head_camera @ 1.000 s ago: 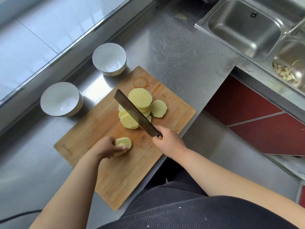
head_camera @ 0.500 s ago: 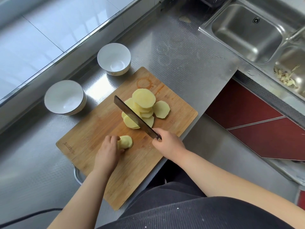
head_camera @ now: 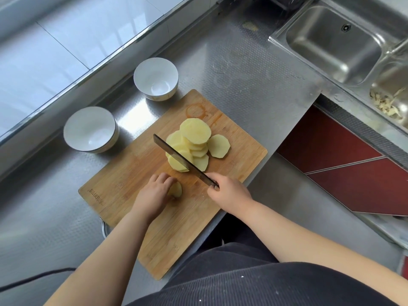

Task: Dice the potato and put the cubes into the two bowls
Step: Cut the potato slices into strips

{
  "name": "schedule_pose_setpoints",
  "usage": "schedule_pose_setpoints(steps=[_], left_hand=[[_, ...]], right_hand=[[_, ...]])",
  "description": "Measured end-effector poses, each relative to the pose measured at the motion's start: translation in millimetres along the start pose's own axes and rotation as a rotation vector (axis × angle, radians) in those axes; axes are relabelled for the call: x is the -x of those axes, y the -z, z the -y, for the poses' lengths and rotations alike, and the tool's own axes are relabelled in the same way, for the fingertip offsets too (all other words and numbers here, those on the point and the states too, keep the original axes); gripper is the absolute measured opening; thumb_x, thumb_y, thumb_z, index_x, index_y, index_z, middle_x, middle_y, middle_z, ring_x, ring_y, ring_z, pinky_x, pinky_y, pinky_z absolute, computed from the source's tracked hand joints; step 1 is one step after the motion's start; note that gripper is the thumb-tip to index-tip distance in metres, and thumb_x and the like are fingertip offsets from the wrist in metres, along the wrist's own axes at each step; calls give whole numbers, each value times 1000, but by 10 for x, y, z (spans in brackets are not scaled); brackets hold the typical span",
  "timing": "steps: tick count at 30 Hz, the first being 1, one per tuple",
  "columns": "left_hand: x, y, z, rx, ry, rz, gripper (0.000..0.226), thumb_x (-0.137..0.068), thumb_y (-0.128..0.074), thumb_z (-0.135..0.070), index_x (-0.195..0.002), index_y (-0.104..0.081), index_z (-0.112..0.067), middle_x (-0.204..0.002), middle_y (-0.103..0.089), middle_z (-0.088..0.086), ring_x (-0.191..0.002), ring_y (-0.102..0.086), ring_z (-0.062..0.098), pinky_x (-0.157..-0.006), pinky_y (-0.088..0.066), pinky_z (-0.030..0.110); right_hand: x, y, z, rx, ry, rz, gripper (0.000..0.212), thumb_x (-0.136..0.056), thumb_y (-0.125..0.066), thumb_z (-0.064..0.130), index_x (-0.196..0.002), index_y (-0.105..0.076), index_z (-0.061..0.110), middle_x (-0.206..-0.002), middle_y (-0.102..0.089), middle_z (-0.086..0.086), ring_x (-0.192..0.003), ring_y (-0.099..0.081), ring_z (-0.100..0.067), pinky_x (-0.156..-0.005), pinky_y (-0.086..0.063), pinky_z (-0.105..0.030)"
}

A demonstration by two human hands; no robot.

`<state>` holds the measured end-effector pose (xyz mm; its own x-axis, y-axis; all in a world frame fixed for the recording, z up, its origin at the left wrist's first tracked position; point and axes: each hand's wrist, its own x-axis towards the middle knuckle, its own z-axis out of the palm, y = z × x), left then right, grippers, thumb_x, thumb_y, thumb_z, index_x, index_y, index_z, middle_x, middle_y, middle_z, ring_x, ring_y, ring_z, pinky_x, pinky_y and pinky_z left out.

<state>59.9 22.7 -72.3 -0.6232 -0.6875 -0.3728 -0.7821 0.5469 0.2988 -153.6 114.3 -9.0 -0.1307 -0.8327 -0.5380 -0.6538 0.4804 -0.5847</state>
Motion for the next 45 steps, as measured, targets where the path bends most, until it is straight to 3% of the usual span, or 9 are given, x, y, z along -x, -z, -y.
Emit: schedule_pose_setpoints(steps=[6, 17, 23, 27, 34, 40, 43, 45], left_hand=[[-9, -95, -63, 5, -101, -43, 41, -91, -62, -25, -132, -54, -21, -126, -58, -3, -109, -51, 19, -76, -53, 33], [-29, -96, 18, -67, -226, -43, 35, -89, -66, -22, -123, -62, -17, -120, -62, 2, -104, -57, 23, -67, -55, 33], [-33, -89, -14, -118, -247, -39, 46, -73, -81, -14, -116, -66, -15, -108, -68, 2, -90, -63, 21, -57, -54, 26], [-1, -131, 18, -91, -219, -56, 51, -74, -81, -15, -122, -62, -12, -112, -67, 5, -97, -64, 22, -64, -57, 29], [17, -112, 8, -141, -252, -80, 52, -62, -89, -11, -109, -68, -9, -104, -70, 8, -88, -68, 24, -59, -57, 28], [-55, -93, -14, -162, -279, -68, 49, -66, -87, -15, -111, -66, -12, -105, -68, 5, -88, -65, 24, -57, -55, 27], [-137, -71, -78, -158, -256, -39, 48, -76, -80, -16, -120, -63, -15, -115, -66, 5, -99, -62, 24, -64, -56, 29], [-220, -46, -158, -141, -225, -28, 48, -86, -70, -16, -132, -56, -18, -130, -59, 2, -114, -56, 24, -77, -54, 30]], right_hand=[[-22, -11, 30, 6, 24, 35, 45, -91, -45, 27, -134, -51, 37, -91, -64, 11, -79, -54, -13, -56, -36, -22], [-47, -2, 16, 104, 8, 87, 46, -91, -45, 26, -136, -49, 36, -109, -68, 5, -96, -61, -21, -73, -48, -31], [-62, 15, 32, 115, 7, 99, 45, -92, -45, 25, -136, -49, 34, -116, -66, 3, -101, -60, -23, -73, -47, -31], [-86, 28, 38, 133, 19, 117, 44, -92, -46, 27, -134, -51, 35, -115, -66, 4, -100, -60, -22, -71, -48, -32], [-163, 54, 72, 176, 2, 160, 41, -92, -47, 27, -131, -53, 37, -103, -65, 6, -85, -55, -18, -61, -41, -29], [-250, 86, 42, 185, -46, 93, 38, -96, -42, 25, -131, -54, 35, -113, -65, -1, -99, -59, -27, -65, -41, -29], [-283, 104, -4, 180, -90, 51, 41, -98, -40, 27, -138, -49, 33, -122, -63, -1, -106, -58, -27, -71, -43, -30], [-299, 112, -36, 163, -104, 43, 41, -99, -39, 28, -138, -49, 34, -121, -63, -1, -103, -58, -27, -69, -42, -29]])
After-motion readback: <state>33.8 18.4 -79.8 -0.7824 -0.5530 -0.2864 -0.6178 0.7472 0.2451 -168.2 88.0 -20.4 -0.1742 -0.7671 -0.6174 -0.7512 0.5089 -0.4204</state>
